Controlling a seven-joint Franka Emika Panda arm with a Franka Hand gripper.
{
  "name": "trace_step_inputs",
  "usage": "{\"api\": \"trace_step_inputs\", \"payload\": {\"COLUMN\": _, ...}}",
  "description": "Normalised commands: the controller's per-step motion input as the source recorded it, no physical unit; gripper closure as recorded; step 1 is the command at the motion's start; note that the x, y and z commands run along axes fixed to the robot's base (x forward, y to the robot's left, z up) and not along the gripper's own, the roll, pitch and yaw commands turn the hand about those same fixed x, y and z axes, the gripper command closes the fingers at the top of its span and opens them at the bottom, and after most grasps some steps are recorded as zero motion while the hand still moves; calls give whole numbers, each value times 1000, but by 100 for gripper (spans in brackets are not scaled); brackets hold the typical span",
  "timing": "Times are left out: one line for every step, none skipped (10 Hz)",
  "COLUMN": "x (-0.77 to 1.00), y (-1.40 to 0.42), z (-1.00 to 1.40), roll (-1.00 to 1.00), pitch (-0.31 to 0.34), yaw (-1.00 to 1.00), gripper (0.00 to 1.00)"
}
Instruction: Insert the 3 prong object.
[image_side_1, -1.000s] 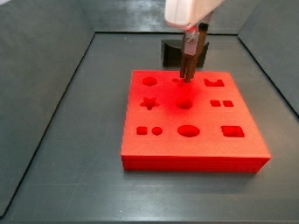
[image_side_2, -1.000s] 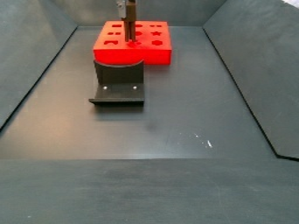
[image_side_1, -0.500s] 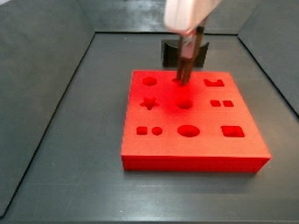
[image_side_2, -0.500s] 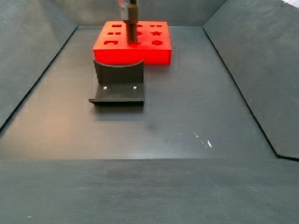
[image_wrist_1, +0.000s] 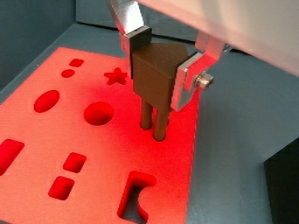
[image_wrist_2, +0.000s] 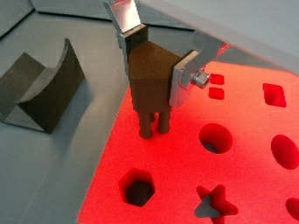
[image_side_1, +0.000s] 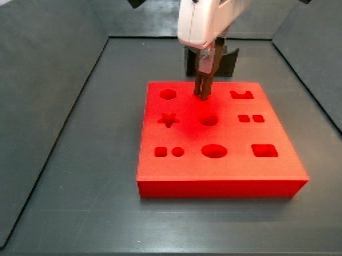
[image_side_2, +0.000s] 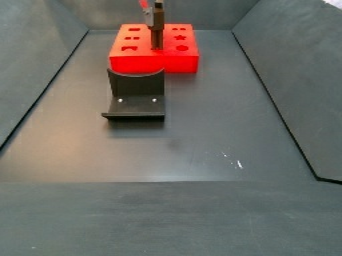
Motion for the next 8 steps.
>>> {"api": "trace_step_inputs", "payload": {"x": 200, "y": 77, "z": -789, "roll": 57, "pitch": 193, "yaw": 0, "gripper": 100}}
{"api": "trace_step_inputs", "payload": {"x": 123, "y": 51, "z": -851, "roll": 30, "pitch": 174, "yaw": 0, "gripper": 100}}
{"api": "trace_step_inputs", "payload": {"x": 214, "y": 0, "z": -897, "roll": 11, "pitch": 167, "yaw": 0, "gripper": 100}}
{"api": "trace_step_inputs", "payload": {"x": 289, "y": 0, "z": -797, "roll": 23, "pitch": 214, "yaw": 0, "gripper": 100}}
{"api": "trace_step_inputs", "payload": {"x": 271, "y": 0, "z": -749, "roll": 37, "pitch": 233, "yaw": 0, "gripper": 100}}
{"api": "trace_step_inputs", "payload": {"x": 451, "y": 0, "z": -651, "roll": 73, "pitch": 267, "yaw": -134, "gripper": 100}}
{"api": "trace_step_inputs", "payload": {"x": 211, "y": 0, "z": -260, "roll": 0, "pitch": 113, "yaw": -289, "gripper": 100}}
{"api": "trace_step_inputs", "payload": {"x": 0, "y": 0, "z": 0, "roll": 0, "pitch": 0, "yaw": 0, "gripper": 100}}
